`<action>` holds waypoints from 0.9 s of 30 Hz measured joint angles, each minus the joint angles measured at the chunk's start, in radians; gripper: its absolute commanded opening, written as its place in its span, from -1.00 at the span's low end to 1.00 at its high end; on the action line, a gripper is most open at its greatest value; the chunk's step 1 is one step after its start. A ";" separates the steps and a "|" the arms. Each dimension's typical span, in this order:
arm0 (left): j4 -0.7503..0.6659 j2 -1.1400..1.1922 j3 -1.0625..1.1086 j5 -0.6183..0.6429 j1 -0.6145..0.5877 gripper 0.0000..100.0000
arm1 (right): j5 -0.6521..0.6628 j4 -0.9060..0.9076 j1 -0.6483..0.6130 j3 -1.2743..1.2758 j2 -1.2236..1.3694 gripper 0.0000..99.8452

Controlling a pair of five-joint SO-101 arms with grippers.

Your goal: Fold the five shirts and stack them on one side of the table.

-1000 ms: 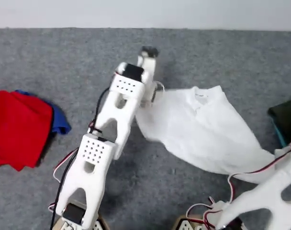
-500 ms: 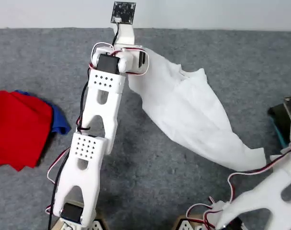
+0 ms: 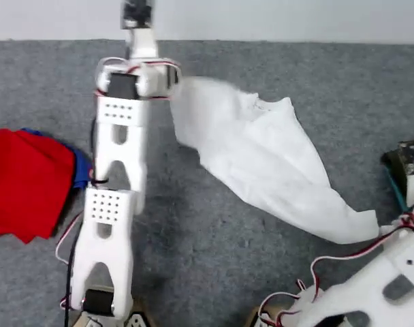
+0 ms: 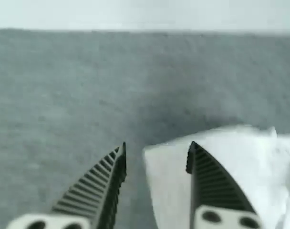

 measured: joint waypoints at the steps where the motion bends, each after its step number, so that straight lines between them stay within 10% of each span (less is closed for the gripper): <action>1: -0.017 0.000 0.000 0.000 -0.021 -0.76 | 0.000 0.000 0.000 0.017 -0.008 -0.41; 9: 0.020 0.000 -0.012 -0.044 -0.055 -0.62 | -0.002 0.000 -0.006 0.117 -0.095 -0.41; 18: 0.253 -0.098 0.008 0.012 0.164 -0.46 | 0.000 0.000 -0.080 0.127 -0.176 -0.41; 27: 0.256 -0.270 0.675 0.026 0.282 -0.46 | 0.057 0.000 -0.083 0.127 -0.233 -0.41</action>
